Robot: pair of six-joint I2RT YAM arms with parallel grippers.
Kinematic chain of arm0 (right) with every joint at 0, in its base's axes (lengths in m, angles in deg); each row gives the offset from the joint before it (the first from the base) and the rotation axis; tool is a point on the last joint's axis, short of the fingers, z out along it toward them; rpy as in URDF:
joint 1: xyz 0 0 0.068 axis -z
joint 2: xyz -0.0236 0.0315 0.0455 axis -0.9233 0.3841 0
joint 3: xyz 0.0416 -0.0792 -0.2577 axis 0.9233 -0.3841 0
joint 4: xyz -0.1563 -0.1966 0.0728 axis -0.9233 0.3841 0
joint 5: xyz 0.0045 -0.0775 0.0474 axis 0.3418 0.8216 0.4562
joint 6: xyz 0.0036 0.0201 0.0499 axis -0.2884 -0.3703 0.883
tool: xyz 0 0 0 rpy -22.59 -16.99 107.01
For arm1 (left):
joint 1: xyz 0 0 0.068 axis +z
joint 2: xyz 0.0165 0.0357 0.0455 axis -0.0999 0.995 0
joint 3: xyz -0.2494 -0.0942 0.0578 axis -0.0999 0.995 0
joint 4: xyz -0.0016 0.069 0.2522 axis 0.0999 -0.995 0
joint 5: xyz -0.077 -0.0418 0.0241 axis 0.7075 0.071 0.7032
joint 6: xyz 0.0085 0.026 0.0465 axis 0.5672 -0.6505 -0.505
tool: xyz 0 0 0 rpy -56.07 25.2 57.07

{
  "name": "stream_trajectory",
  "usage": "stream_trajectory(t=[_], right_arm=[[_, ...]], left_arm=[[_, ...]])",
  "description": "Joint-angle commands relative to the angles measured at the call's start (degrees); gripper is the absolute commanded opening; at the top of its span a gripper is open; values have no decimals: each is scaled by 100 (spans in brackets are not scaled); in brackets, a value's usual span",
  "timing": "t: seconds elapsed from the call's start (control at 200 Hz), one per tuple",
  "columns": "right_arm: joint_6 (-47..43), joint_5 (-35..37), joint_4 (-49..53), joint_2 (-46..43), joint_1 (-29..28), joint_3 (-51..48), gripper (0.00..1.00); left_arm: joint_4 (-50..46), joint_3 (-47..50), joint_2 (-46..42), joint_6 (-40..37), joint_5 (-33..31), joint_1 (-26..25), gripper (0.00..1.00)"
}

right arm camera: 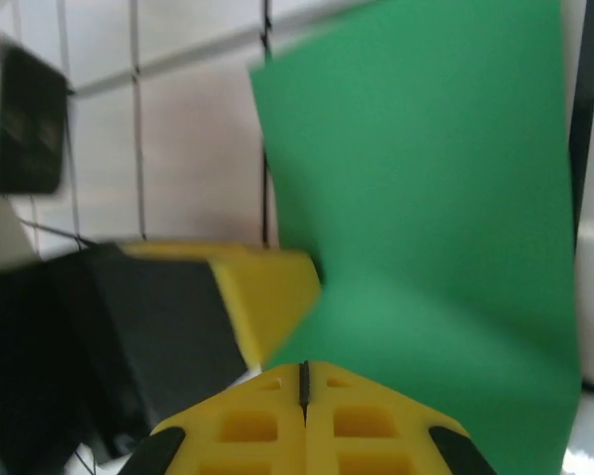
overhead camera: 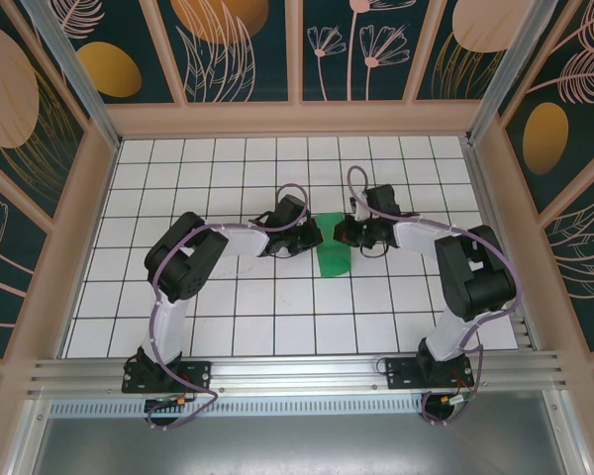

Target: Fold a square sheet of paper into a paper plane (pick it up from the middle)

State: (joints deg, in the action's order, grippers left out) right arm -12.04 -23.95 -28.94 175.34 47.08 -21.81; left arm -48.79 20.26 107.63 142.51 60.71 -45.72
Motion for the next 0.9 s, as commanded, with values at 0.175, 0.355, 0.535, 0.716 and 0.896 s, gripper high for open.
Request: stream_trajectory(t=[0.175,0.355,0.535,0.716,0.896], right_arm=[[-87,-32,260,46,32,-515,0],[-82,54,272,-76,84,-845,0],[-48,68,259,-416,242,-1375,0],[-56,-201,192,-923,461,-1585,0],[115,-562,2,-1010,449,-890,0]], left_arm=[[-1780,628,588,-56,-726,76,0],[-1762,669,572,-56,-743,70,0],[-1763,685,577,-56,-746,70,0],[-1771,686,565,-62,-766,70,0],[-1797,695,536,-104,-788,71,0]])
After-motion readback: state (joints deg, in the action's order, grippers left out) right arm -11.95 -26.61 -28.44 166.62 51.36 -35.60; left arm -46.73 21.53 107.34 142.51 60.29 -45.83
